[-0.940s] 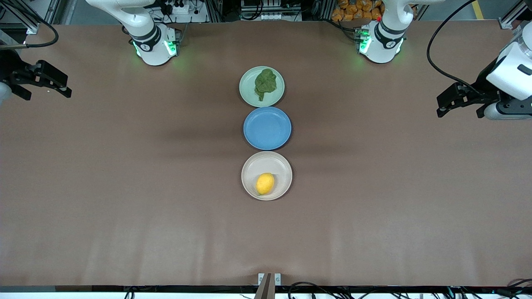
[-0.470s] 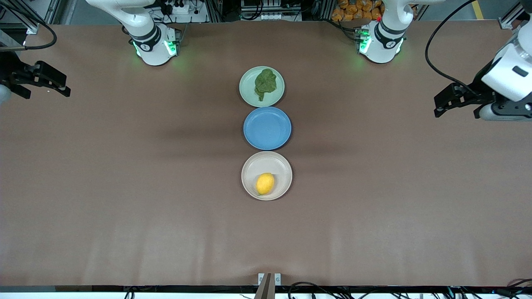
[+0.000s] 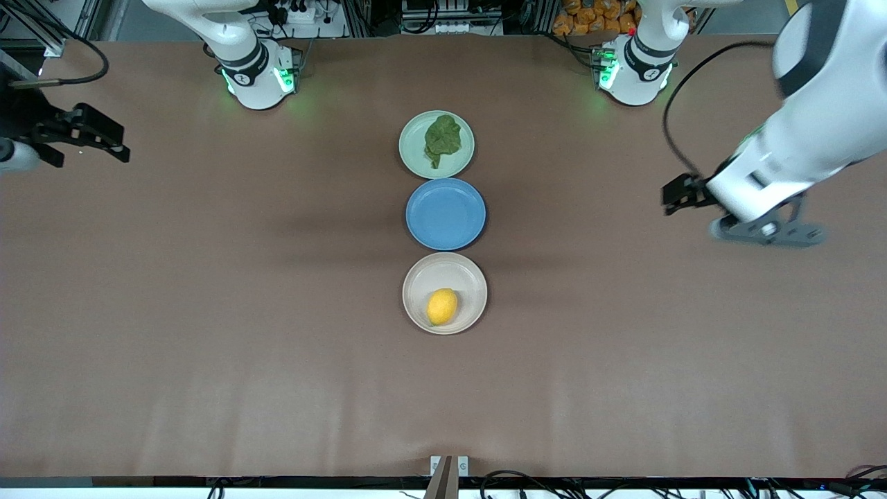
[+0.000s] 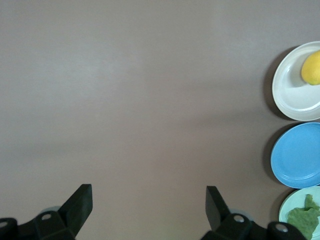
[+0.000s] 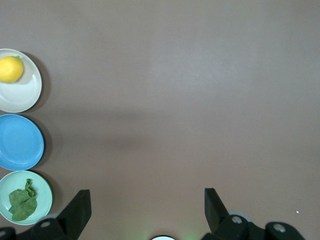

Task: Pick lemon and lettuce from plates
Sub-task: 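Reach the left gripper to the lemon while the right gripper moves out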

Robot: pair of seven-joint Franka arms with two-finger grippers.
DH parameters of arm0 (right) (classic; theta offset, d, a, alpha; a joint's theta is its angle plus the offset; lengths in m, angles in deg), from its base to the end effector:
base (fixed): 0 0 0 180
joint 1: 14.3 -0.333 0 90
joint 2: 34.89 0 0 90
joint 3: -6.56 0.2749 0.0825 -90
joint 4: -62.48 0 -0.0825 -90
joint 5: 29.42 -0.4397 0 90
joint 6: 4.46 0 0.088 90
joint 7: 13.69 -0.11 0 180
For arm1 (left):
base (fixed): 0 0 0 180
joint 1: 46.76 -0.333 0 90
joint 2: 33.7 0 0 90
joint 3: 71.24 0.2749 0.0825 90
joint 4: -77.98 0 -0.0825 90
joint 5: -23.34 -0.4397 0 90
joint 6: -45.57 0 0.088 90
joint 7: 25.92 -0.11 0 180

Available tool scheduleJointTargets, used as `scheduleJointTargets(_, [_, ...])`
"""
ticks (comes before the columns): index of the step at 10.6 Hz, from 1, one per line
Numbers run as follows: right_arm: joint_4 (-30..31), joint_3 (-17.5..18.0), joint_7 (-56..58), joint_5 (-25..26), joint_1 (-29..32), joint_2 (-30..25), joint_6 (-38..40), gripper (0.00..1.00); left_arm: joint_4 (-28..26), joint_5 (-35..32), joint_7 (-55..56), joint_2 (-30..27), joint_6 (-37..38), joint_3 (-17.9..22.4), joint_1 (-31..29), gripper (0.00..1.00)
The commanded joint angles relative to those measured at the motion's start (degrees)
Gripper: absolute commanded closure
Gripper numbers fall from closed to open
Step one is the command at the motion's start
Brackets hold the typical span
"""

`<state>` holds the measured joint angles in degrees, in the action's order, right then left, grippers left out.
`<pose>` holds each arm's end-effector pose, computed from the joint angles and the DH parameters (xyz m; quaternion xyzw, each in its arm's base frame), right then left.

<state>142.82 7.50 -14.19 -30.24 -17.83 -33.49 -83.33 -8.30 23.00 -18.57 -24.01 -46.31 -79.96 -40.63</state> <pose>0.5929 0.0480 0.6364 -0.9990 -0.0358 0.0253 0.0062 0.6329 -0.1610 0.5116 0.9972 -0.0649 -0.0360 0.0030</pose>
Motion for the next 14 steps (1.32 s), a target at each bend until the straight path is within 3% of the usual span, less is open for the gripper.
scheduleJointTargets(1, [0.4,0.1,-6.2,-0.4,-5.3,-0.1,0.2,0.00,1.0,1.1,8.2,6.1,-4.3,-4.1,1.1,0.00])
scheduleJointTargets(6, [1.8,0.6,-10.1,-0.5,-10.8,-1.0,0.6,0.00,1.6,-0.4,28.7,18.4,-21.3,-3.8,11.6,0.00])
scheduleJointTargets(11, [3.8,2.4,-20.7,-0.5,-19.5,-1.1,0.2,0.00,1.7,-9.6,29.0,30.0,-42.4,-2.8,22.3,0.00])
scheduleJointTargets(14, [6.3,3.1,-34.4,-1.8,-27.5,-1.2,-5.2,0.00,1.7,-10.1,30.1,34.4,-52.2,1.9,27.7,0.00])
